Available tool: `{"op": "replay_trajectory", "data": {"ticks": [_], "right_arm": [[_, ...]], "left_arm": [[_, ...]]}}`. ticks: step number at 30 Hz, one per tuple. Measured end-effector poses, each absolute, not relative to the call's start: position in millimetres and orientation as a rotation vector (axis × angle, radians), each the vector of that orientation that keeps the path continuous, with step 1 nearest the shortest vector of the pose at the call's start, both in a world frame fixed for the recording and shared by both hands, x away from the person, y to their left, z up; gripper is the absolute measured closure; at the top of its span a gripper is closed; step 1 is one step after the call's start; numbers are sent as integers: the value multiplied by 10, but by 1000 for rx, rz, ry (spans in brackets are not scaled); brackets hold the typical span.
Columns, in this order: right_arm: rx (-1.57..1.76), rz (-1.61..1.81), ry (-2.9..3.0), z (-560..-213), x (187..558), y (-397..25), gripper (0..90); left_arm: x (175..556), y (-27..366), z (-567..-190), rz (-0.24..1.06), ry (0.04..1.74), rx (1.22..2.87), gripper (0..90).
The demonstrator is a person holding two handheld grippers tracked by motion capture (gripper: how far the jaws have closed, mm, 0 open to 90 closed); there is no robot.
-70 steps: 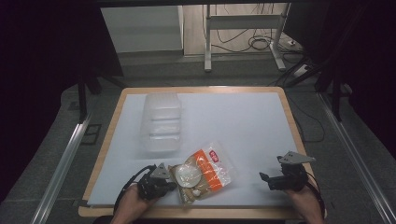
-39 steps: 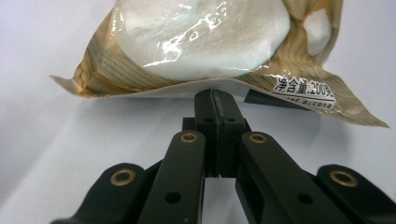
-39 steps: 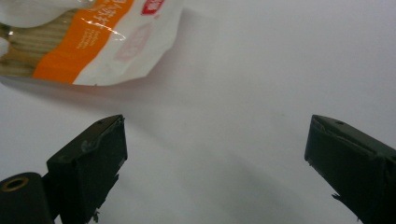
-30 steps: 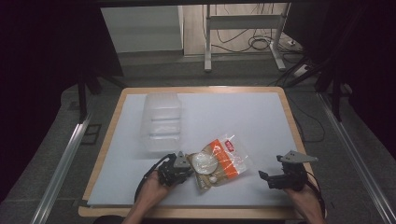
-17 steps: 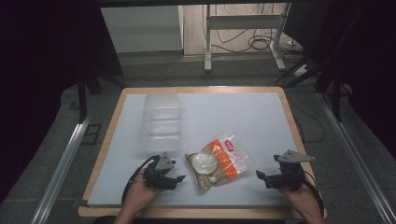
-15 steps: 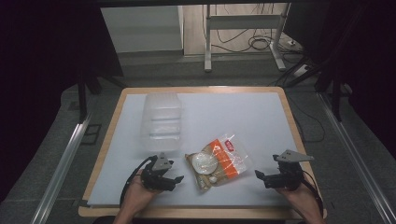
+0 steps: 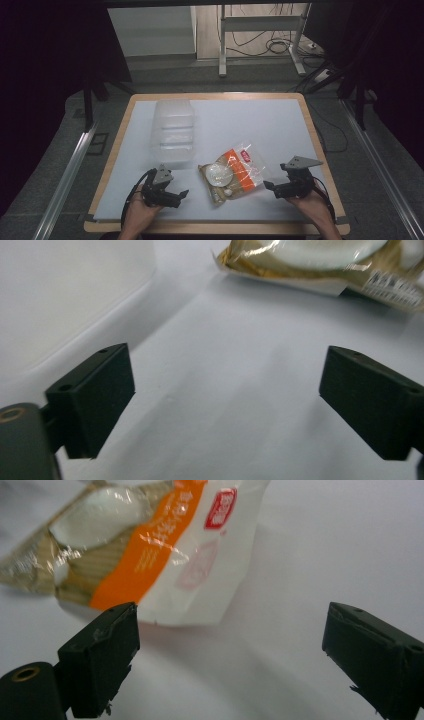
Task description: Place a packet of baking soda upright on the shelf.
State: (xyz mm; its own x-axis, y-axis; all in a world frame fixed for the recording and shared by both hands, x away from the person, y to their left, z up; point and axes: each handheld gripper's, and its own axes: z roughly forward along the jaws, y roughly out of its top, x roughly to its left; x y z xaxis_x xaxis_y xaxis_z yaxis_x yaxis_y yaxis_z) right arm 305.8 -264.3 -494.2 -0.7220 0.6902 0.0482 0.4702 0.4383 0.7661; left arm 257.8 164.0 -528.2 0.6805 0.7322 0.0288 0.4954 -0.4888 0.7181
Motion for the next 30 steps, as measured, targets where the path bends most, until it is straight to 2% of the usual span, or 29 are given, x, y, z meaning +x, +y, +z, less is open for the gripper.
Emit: {"op": "replay_trajectory", "data": {"ticks": [5, 9, 17, 30], "right_arm": [[1032, 1206, 2435, -4938, 3162, -2587, 89], [1041, 1215, 2473, -4972, 3248, -2527, 145], [1041, 1132, 2544, -5028, 3402, -2339, 179], [995, 1195, 2704, -5048, 3603, -2114, 400]], "left_arm": [[2487, 1653, -5297, 461, 948, 2210, 49], [2419, 1732, -5285, 479, 968, 2191, 44], [2428, 1746, -5280, 479, 971, 2176, 46], [2423, 1717, -5283, 482, 951, 2191, 48]]}}
